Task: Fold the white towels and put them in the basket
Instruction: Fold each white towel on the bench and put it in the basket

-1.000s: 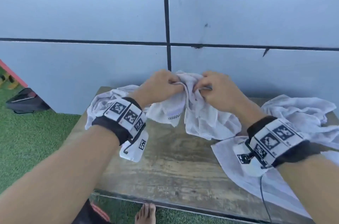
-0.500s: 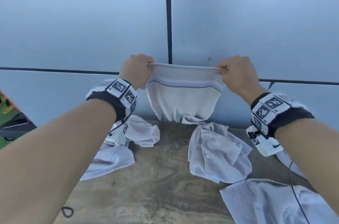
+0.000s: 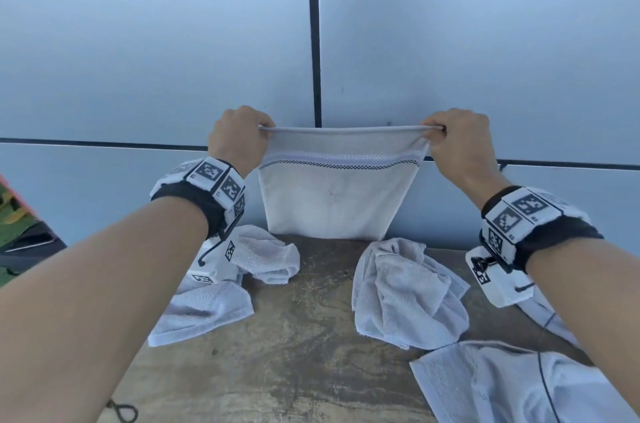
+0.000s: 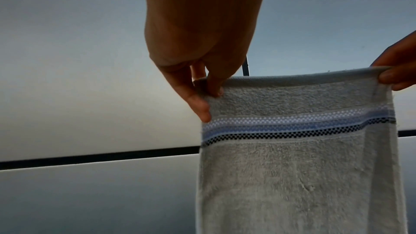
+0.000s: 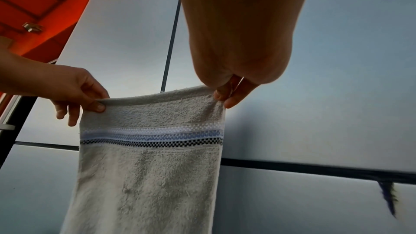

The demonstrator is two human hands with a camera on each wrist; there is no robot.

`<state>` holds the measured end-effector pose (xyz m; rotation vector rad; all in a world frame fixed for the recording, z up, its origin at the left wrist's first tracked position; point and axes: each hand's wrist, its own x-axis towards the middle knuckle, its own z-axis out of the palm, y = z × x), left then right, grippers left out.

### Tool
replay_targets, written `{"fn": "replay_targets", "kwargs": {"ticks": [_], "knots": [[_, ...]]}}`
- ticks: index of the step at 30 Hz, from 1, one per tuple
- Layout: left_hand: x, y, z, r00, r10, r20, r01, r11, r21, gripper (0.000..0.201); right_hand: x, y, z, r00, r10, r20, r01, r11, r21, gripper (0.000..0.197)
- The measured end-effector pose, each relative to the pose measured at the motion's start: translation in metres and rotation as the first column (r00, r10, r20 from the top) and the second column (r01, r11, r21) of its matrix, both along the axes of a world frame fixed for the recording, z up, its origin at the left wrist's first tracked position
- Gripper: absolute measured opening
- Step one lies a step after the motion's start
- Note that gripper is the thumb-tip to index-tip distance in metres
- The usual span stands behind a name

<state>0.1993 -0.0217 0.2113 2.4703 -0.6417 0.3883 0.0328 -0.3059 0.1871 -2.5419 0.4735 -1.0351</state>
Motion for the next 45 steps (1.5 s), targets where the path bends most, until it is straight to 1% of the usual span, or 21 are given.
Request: {"fn": "replay_targets", "kwargs": {"ticks": [4, 6, 9, 11, 13, 15, 18, 21, 25, 27, 31, 34, 37, 39, 42, 45], "knots": [[-0.01, 0.015, 0.001, 0.999, -0.032, 0.006, 0.032, 0.999, -0.033, 0.03, -0.02, 0.005, -0.004, 0.999, -0.033, 0.008, 0.033, 0.999, 0.006, 0.01], [-0.013, 0.018, 0.003, 0.999, -0.05, 0.01, 0.051, 0.992, -0.119, 0.025, -0.025, 0.007, -0.003, 0.998, -0.053, 0.02, 0.053, 0.998, 0.032, 0.011], [-0.029, 0.028, 0.01, 0.996, -0.082, 0.016, 0.084, 0.969, -0.231, 0.018, -0.041, 0.013, 0.005, 0.996, -0.081, 0.038, 0.076, 0.991, 0.11, 0.014], [-0.04, 0.037, 0.011, 0.994, -0.108, 0.02, 0.109, 0.962, -0.25, 0.017, -0.053, 0.016, 0.01, 0.997, -0.075, 0.027, 0.07, 0.985, 0.158, 0.015], [-0.052, 0.046, 0.009, 0.993, -0.117, 0.025, 0.119, 0.958, -0.259, 0.014, -0.065, 0.023, 0.012, 0.998, -0.056, -0.014, 0.058, 0.98, 0.19, 0.016], [-0.066, 0.055, 0.007, 0.993, -0.12, 0.014, 0.119, 0.944, -0.307, 0.012, -0.079, 0.031, 0.012, 0.998, -0.029, -0.054, 0.04, 0.975, 0.218, 0.017], [-0.091, 0.067, 0.005, 0.993, -0.118, 0.028, 0.12, 0.922, -0.369, 0.01, -0.103, 0.045, 0.012, 0.999, 0.007, -0.041, 0.004, 0.965, 0.263, 0.015], [-0.113, 0.081, 0.007, 0.988, -0.146, 0.059, 0.157, 0.877, -0.454, 0.011, -0.126, 0.061, 0.017, 1.0, 0.021, 0.007, -0.022, 0.947, 0.321, 0.01], [-0.138, 0.098, 0.016, 0.978, -0.185, 0.093, 0.204, 0.781, -0.59, 0.01, -0.154, 0.085, 0.033, 0.994, 0.062, 0.087, -0.09, 0.92, 0.381, 0.006], [-0.155, 0.107, 0.023, 0.973, -0.196, 0.124, 0.23, 0.754, -0.615, 0.009, -0.168, 0.097, 0.042, 0.989, 0.079, 0.126, -0.123, 0.91, 0.396, 0.004], [-0.185, 0.126, 0.038, 0.957, -0.225, 0.184, 0.29, 0.722, -0.628, 0.009, -0.196, 0.117, 0.06, 0.984, 0.072, 0.164, -0.129, 0.92, 0.371, 0.003], [-0.202, 0.14, 0.044, 0.953, -0.228, 0.197, 0.302, 0.72, -0.625, 0.009, -0.217, 0.131, 0.073, 0.979, 0.079, 0.188, -0.145, 0.917, 0.371, 0.004], [-0.214, 0.152, 0.046, 0.958, -0.235, 0.166, 0.287, 0.75, -0.595, 0.012, -0.236, 0.144, 0.081, 0.978, 0.099, 0.182, -0.167, 0.899, 0.406, 0.011], [-0.219, 0.159, 0.044, 0.963, -0.241, 0.117, 0.264, 0.777, -0.571, 0.015, -0.247, 0.151, 0.084, 0.983, 0.108, 0.151, -0.163, 0.892, 0.421, 0.012], [-0.225, 0.168, 0.033, 0.974, -0.226, 0.014, 0.202, 0.839, -0.505, 0.017, -0.258, 0.157, 0.08, 0.992, 0.125, 0.037, -0.127, 0.875, 0.466, 0.011], [-0.227, 0.175, 0.009, 0.962, -0.236, -0.138, 0.17, 0.912, -0.373, 0.018, -0.263, 0.159, 0.064, 0.972, 0.192, -0.136, -0.09, 0.836, 0.541, 0.015]]}}
